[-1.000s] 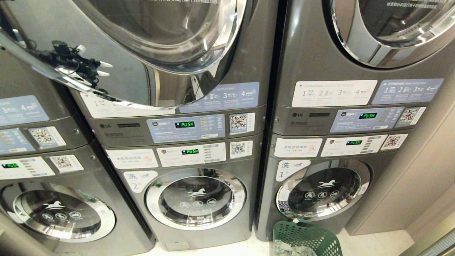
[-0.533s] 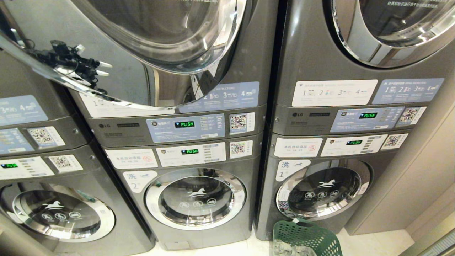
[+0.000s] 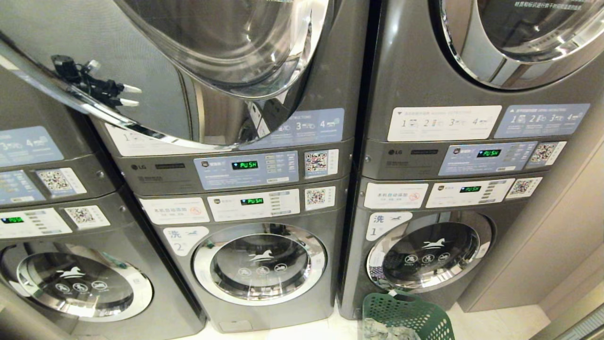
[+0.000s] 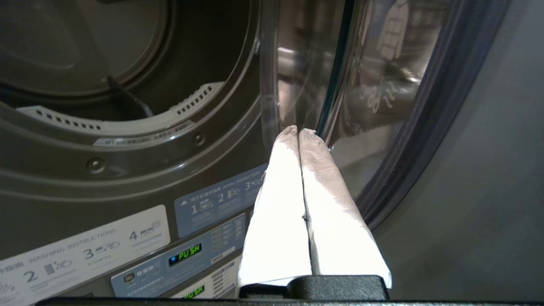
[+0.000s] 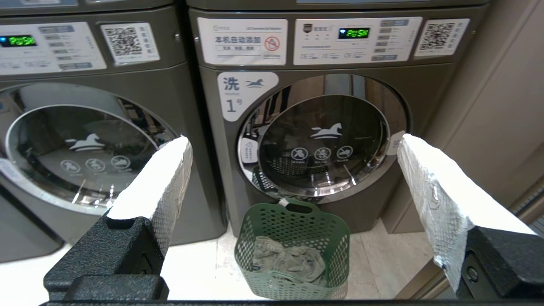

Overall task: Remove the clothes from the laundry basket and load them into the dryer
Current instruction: Open the dryer

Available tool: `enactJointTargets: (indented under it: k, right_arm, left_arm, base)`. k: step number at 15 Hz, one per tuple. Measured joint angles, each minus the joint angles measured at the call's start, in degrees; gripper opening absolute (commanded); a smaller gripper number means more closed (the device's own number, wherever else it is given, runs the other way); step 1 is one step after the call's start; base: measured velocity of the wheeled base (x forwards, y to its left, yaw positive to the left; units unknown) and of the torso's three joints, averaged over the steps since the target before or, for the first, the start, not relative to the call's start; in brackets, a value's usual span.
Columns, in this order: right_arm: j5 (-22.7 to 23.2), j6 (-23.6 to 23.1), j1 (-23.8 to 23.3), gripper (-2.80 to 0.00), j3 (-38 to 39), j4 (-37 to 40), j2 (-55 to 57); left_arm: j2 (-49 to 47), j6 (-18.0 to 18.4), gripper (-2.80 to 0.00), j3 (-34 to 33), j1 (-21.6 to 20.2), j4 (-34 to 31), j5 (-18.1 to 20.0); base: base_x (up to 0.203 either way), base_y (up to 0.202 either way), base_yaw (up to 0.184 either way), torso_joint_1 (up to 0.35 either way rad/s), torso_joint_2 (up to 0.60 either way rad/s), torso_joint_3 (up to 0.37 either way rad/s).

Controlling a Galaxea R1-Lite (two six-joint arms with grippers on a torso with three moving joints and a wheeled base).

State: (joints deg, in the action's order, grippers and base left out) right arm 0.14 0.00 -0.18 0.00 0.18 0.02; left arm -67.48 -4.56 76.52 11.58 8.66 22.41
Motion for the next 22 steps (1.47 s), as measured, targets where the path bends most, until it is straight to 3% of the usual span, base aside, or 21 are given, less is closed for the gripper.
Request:
enactJointTargets:
  k: [3, 5, 9, 13, 17, 22]
  right_arm:
    - [0.0, 0.0, 0.0, 0.0, 0.0, 0.0, 0.0]
    - [0.0, 0.0, 0.0, 0.0, 0.0, 0.0, 0.0]
    - [0.0, 0.0, 0.0, 0.0, 0.0, -0.1, 0.0]
    - [0.0, 0.1, 0.0, 0.0, 0.0, 0.0, 0.0]
    - [0.0, 0.1, 0.0, 0.0, 0.0, 0.0, 0.0]
    - [0.0, 0.1, 0.0, 0.0, 0.0, 0.0, 0.0]
  left_arm:
    - [1.9, 0.2, -2.8, -0.3, 1.7, -0.1, 0.2]
    - [2.7, 1.2, -2.8, -0.6, 5.6, -0.2, 0.4]
    - [3.0, 10.8, -2.8, -2.3, 16.9, -1.8, 0.4]
    - [1.9, 17.1, -2.8, -5.6, 27.2, -2.2, 0.0]
    - [-0.2, 18.1, -2.8, -5.8, 30.7, -1.9, 0.0]
    - [-0.9, 18.6, -2.8, -6.0, 31.2, -1.7, -2.5]
  base:
    - [0.0, 0.0, 0.0, 0.025, -0.05, -0.025]
    - [0.0, 0.0, 0.0, 0.072, -0.15, -0.075]
    - [0.0, 0.0, 0.0, 0.063, -0.13, -0.065]
    - [0.0, 0.0, 0.0, 0.068, -0.13, -0.063]
    - [0.0, 0.0, 0.0, 0.067, -0.12, -0.064]
    - [0.0, 0.0, 0.0, 0.063, -0.12, -0.057]
